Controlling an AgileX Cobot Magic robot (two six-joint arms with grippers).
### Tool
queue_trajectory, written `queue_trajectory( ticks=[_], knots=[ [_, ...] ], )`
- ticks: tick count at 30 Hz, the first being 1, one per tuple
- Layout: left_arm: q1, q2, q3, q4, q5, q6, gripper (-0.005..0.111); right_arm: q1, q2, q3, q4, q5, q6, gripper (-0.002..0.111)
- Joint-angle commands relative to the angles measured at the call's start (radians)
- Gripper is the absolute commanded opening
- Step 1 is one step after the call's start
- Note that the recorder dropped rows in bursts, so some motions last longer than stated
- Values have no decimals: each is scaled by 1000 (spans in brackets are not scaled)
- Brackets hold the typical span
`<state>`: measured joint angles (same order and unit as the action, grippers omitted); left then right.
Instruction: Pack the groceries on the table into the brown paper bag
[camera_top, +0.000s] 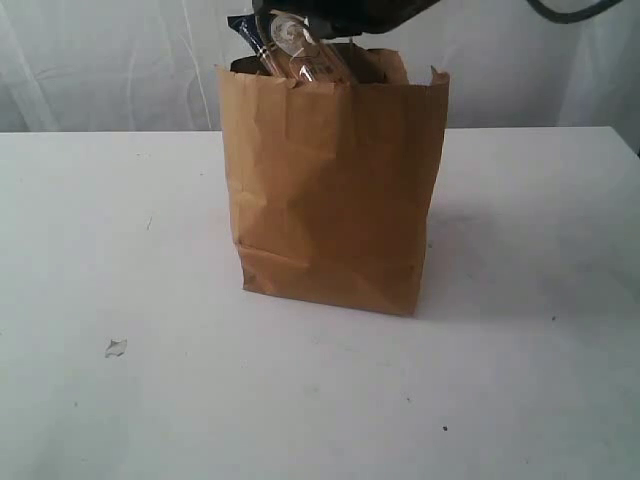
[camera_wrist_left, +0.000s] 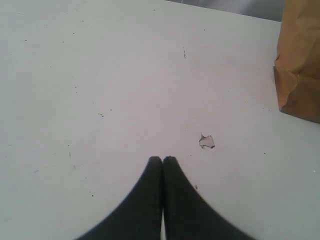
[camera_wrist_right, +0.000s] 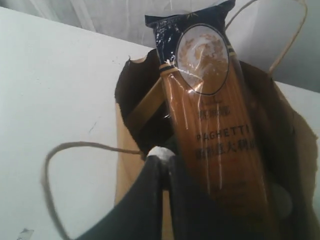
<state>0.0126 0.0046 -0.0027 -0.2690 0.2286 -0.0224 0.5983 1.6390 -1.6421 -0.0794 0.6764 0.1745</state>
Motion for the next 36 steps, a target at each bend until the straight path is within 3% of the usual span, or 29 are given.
queue_trajectory(
  ticks=[1,5,13,20,24,32,34,36],
  knots=[
    [0,-5,3,-7,-3,0,0,-11,17,1,-124,-67,59,0],
    [0,-5,3,-7,-3,0,0,-11,21,1,-188,-150,109,0],
    [0,-5,3,-7,-3,0,0,-41,58,3,-270,-125,240,0],
    [0,-5,3,-7,-3,0,0,-53,64,3,-273,-83,277,20],
    [0,-5,3,-7,-3,0,0,-53,64,3,-273,-17,277,24],
    [0,-5,3,-7,-3,0,0,-53,57,3,-318,179,257,24],
    [0,-5,3,-7,-3,0,0,-53,47,3,-322,200,212,20],
    [0,-5,3,-7,-3,0,0,-53,25,3,-327,239,158,9]
  ],
)
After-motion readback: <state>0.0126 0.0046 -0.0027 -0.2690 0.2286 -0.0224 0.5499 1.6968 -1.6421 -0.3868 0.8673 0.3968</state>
